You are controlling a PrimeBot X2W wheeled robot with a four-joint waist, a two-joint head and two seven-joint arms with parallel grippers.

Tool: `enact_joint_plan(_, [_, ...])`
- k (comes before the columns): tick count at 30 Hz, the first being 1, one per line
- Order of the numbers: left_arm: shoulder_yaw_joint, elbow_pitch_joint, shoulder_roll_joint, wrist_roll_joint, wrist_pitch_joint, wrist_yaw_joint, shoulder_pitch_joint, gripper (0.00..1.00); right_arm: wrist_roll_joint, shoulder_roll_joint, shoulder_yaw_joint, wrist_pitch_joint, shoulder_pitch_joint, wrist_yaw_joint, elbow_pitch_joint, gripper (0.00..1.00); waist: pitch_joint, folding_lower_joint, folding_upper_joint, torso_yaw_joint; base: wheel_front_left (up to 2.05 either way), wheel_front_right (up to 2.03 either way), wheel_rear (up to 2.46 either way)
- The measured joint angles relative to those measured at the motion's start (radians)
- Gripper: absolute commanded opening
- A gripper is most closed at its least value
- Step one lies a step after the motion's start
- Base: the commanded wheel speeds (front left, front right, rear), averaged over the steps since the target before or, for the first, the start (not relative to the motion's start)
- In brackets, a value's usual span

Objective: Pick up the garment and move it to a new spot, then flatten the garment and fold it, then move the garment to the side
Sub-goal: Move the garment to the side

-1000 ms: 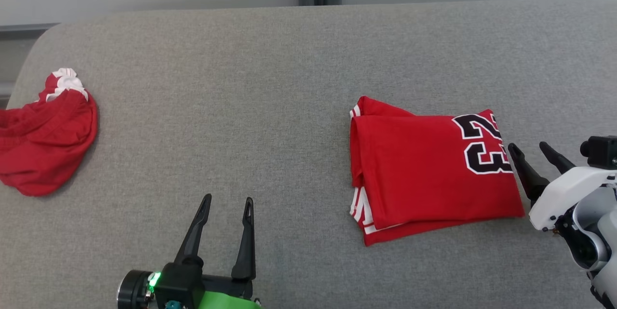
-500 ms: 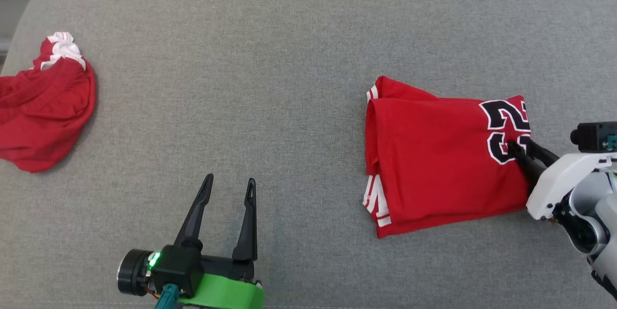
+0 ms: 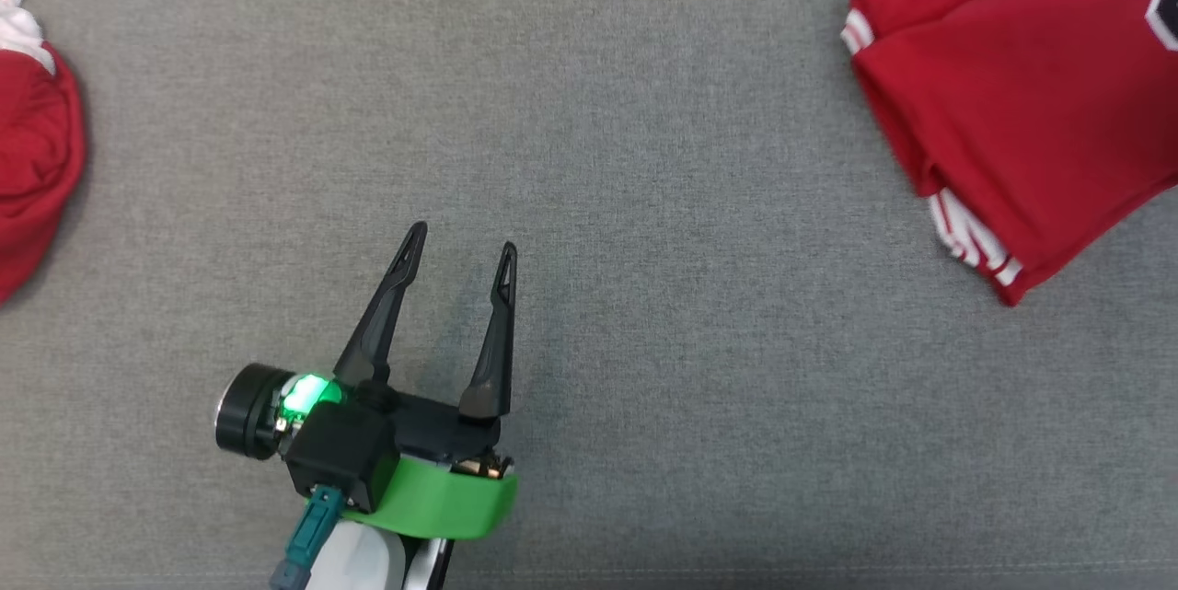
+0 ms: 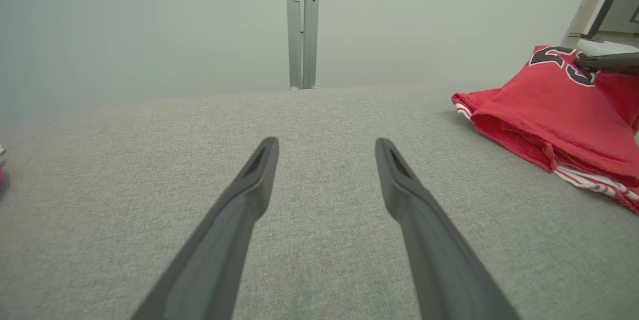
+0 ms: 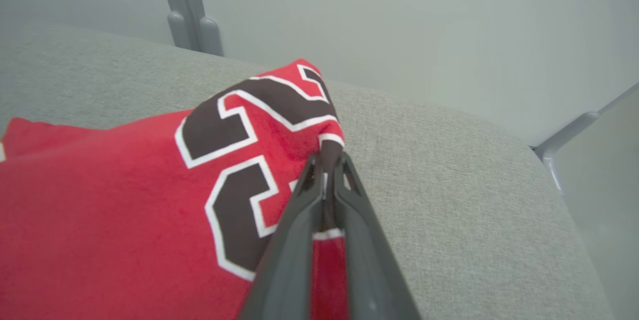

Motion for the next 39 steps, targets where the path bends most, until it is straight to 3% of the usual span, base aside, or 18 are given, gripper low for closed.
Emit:
enact_joint_plan(8, [-0.019, -0.081, 0.0, 0.041, 0.0, -0.029, -0.087, 1.0, -0.035, -0.15, -0.119, 0.023, -0.101, 0.0, 0.065, 0.0, 0.15, 0.0001, 0.0, -0.015, 0.0, 0.0, 0.0])
enact_joint_plan(15, [-0.019, -0.094, 0.004, 0.056, 0.0, -0.053, -0.109, 1.0, -0.077, -0.243, -0.255, 0.037, -0.12, 0.0, 0.1, 0.0, 0.263, 0.0001, 0.0, -0.02, 0.0, 0.0, 0.0])
enact_joint_plan(24, [-0.003, -0.094, 0.008, 0.06, -0.001, -0.068, -0.122, 1.0, -0.175, -0.3, -0.436, 0.059, -0.101, 0.0, 0.145, 0.0, 0.33, 0.0001, 0.0, -0.007, 0.0, 0.0, 0.0])
enact_joint_plan(25, [-0.003, -0.091, 0.008, 0.06, -0.001, -0.068, -0.124, 1.0, -0.203, -0.298, -0.465, 0.065, -0.102, 0.0, 0.162, 0.1, 0.329, 0.0001, 0.0, -0.003, 0.0, 0.0, 0.0])
enact_joint_plan(26, [-0.003, -0.089, 0.008, 0.06, -0.001, -0.068, -0.125, 1.0, -0.221, -0.291, -0.487, 0.07, -0.106, 0.0, 0.178, 0.98, 0.327, 0.0001, 0.0, -0.001, 0.0, 0.0, 0.0])
enact_joint_plan(30, [-0.005, -0.073, 0.007, 0.057, -0.001, -0.068, -0.127, 1.0, -0.384, -0.243, -0.564, 0.025, -0.117, 0.0, 0.208, 1.0, 0.303, 0.0001, 0.0, 0.007, 0.0, 0.0, 0.0])
enact_joint_plan(31, [-0.004, -0.063, 0.006, 0.054, 0.0, -0.062, -0.126, 1.0, -0.452, -0.166, -0.576, -0.017, -0.117, 0.0, 0.189, 1.0, 0.282, 0.0, 0.0, 0.011, 0.0, 0.0, 0.0])
enact_joint_plan(33, [-0.002, -0.054, 0.005, 0.049, 0.0, -0.055, -0.119, 1.0, -0.495, -0.079, -0.565, -0.059, -0.101, 0.0, 0.159, 1.0, 0.259, 0.0001, 0.0, 0.013, 0.0, 0.0, 0.0])
enact_joint_plan(39, [0.023, -0.008, 0.002, 0.013, 0.0, -0.026, -0.063, 1.0, -0.535, 0.159, -0.482, -0.155, 0.032, 0.0, 0.04, 1.0, 0.159, 0.0001, 0.0, 0.018, 0.0, 0.0, 0.0])
